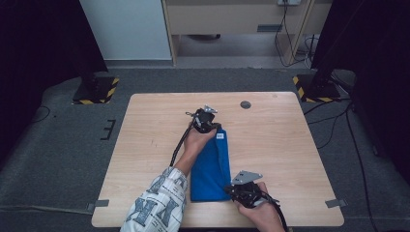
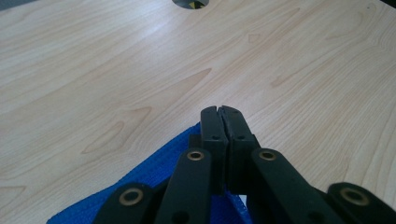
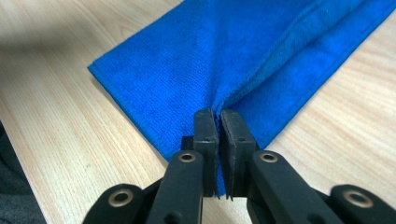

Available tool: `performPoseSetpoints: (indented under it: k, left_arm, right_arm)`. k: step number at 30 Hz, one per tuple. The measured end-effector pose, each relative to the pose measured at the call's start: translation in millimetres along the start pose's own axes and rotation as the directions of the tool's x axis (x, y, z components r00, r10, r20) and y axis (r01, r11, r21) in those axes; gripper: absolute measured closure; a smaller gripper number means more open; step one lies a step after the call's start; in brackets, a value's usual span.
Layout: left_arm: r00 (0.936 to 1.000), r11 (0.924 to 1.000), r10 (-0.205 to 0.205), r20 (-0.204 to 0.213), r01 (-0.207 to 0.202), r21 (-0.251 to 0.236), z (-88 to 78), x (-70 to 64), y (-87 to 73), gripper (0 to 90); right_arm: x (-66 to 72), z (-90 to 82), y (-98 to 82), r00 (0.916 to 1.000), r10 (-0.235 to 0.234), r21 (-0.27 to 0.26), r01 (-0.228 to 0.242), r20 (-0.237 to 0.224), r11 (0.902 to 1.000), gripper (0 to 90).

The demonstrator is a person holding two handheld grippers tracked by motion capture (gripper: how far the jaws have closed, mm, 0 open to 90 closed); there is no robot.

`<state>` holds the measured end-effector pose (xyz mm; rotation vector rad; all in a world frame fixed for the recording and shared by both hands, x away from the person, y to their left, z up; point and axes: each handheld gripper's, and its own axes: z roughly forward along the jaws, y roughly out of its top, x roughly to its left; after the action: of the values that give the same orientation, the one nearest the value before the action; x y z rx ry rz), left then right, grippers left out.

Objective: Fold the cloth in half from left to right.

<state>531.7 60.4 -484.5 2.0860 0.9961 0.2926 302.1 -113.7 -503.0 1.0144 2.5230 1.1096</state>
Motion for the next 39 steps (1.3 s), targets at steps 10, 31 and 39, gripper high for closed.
performPoseSetpoints:
  k: [10, 31, 39]
  left_arm:
    - [1.0, 0.9999, -0.002, -0.001, 0.002, -0.016, -2.4, -1.7, 2.4, 89.3]
    - [0.9993, 0.9988, -0.036, 0.014, 0.036, -0.034, -0.5, -2.9, 4.3, 88.5]
    - [0.9997, 0.998, -0.022, 0.007, 0.022, -0.059, -2.4, -4.0, 4.1, 60.9]
  right_arm:
    - [-2.0, 8.5, -4.6, 0.999, 0.045, 0.04, -0.045, 0.001, 0.9982, 60.1]
    - [-1.2, 5.6, -6.1, 0.9987, 0.051, 0.067, -0.051, 0.004, 0.9964, 57.8]
    - [-4.3, -5.0, -6.0, 0.9977, 0.063, 0.038, -0.064, 0.026, 0.9972, 49.0]
